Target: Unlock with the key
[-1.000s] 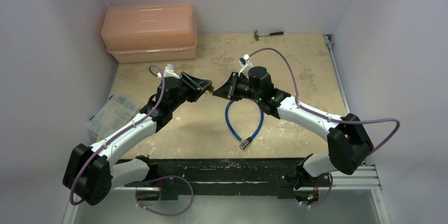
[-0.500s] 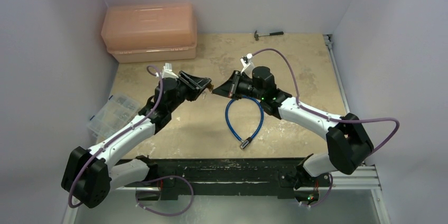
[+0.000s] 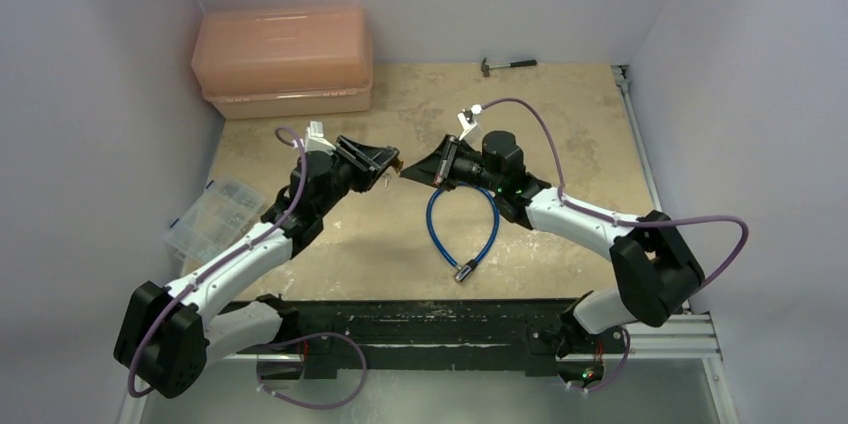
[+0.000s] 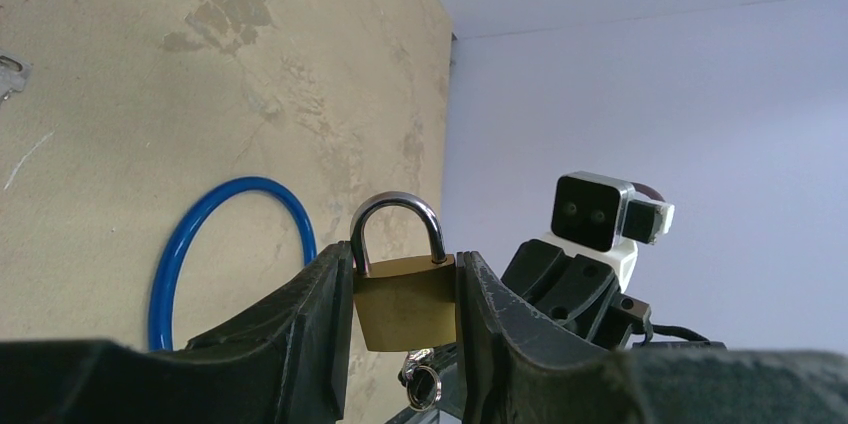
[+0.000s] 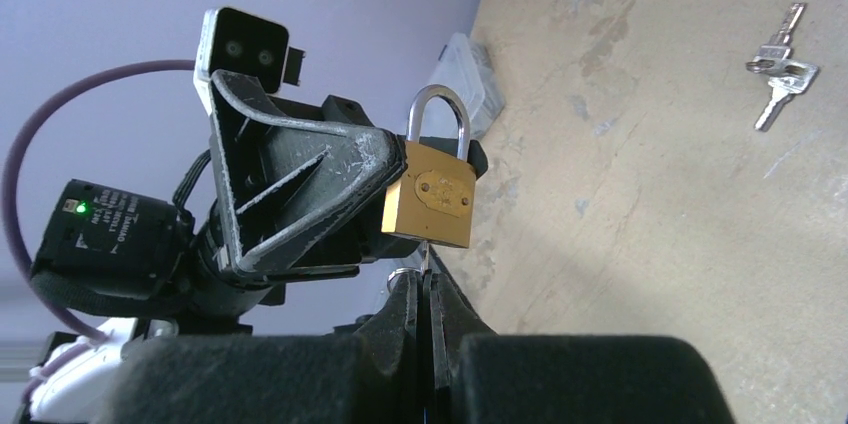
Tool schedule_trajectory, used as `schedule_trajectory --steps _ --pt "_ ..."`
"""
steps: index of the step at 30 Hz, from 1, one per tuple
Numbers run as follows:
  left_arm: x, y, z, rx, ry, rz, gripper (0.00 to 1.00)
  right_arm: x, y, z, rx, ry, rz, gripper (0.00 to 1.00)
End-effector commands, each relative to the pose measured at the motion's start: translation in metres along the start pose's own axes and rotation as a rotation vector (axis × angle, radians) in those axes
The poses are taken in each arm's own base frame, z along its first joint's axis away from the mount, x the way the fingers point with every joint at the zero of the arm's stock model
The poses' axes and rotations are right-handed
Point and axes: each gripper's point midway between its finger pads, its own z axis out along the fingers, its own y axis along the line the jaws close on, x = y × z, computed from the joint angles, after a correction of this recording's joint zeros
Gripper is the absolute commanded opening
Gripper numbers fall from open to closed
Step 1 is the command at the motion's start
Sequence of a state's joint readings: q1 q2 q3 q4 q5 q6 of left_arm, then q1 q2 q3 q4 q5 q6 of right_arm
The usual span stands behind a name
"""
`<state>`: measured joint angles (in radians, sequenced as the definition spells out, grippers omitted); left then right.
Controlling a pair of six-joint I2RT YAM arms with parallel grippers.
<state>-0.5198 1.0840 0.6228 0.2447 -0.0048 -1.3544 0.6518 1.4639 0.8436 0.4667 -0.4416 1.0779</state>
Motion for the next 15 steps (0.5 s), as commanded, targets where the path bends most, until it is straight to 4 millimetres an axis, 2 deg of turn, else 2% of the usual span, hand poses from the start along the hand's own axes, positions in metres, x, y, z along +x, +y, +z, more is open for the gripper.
schedule_trajectory --steps 1,8,15 --pt "0.022 -0.087 -0.033 0.322 0.119 -0.04 0.0 -0.008 -0.006 0.004 -0.018 -0.042 0.043 0.0" --pt "0.017 -0.093 -0.039 0.361 0.092 -0.047 0.0 -0.006 -0.001 0.002 -0.09 -0.031 0.113 0.0" --pt "0.014 -0.09 -0.038 0.328 0.074 -0.025 0.0 -0.006 0.004 0.0 -0.082 -0.016 0.068 0.0"
